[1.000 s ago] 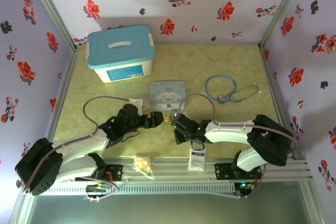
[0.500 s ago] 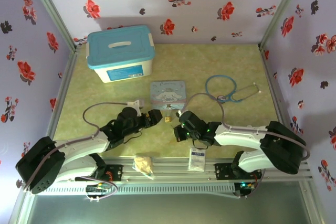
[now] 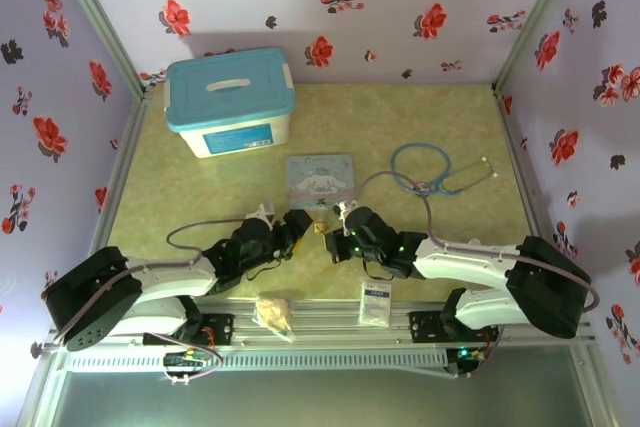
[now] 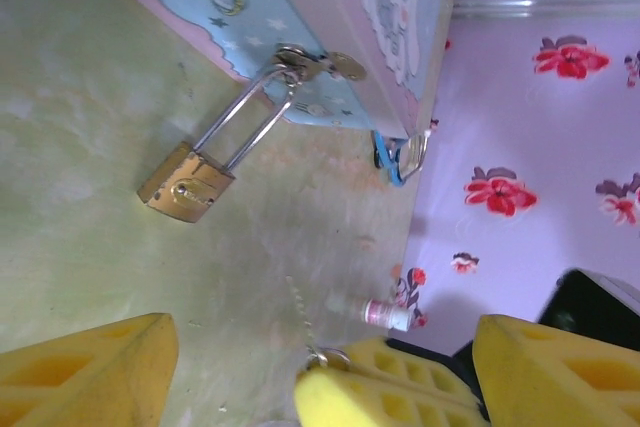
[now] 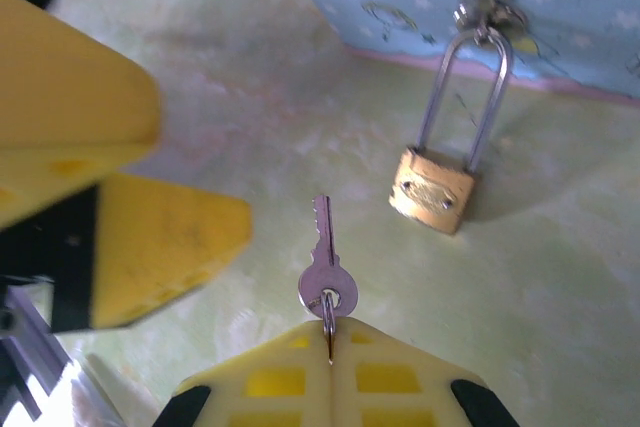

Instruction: Unlock the padlock with the key

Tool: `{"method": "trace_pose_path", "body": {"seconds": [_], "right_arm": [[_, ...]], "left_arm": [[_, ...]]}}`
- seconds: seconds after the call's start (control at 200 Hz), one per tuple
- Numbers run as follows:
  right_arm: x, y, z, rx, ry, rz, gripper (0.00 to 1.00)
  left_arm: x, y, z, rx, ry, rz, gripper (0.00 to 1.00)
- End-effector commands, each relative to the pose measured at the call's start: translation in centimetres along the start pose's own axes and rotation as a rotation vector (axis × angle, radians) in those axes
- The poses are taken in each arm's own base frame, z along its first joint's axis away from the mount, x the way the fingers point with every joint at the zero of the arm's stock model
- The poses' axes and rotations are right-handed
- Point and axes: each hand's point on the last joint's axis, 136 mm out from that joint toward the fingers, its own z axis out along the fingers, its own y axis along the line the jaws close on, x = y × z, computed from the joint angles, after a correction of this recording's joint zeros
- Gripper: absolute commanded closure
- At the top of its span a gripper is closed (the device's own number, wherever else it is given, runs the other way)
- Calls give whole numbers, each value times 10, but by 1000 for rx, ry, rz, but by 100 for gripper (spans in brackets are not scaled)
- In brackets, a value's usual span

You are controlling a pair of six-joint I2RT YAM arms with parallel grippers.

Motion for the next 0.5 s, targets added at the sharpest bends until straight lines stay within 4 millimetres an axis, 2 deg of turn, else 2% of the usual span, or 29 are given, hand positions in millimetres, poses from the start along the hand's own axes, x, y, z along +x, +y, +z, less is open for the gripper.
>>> {"method": "trace_pose_path", "body": {"seconds": [0.0,0.07,0.185,0.43,0.495], "right_arm": [[-11,9,-1,-44,-63,-23,100],[-10,12,0,-51,-69,-28,100],[-5,13,5,-55,-55,-32,100],[4,12,13,-31,-15,-55,100],[5,10,14,-22,-10,-57,100]], "left_arm": [[-5,2,4,41,-33,-124,21],[-3,5,9,50,-22,-154,25],[-1,1,17,91,-16,-154,44],[-2,1,18,76,-36,-131,48],[-2,2,17,68,-40,-123,55]]}}
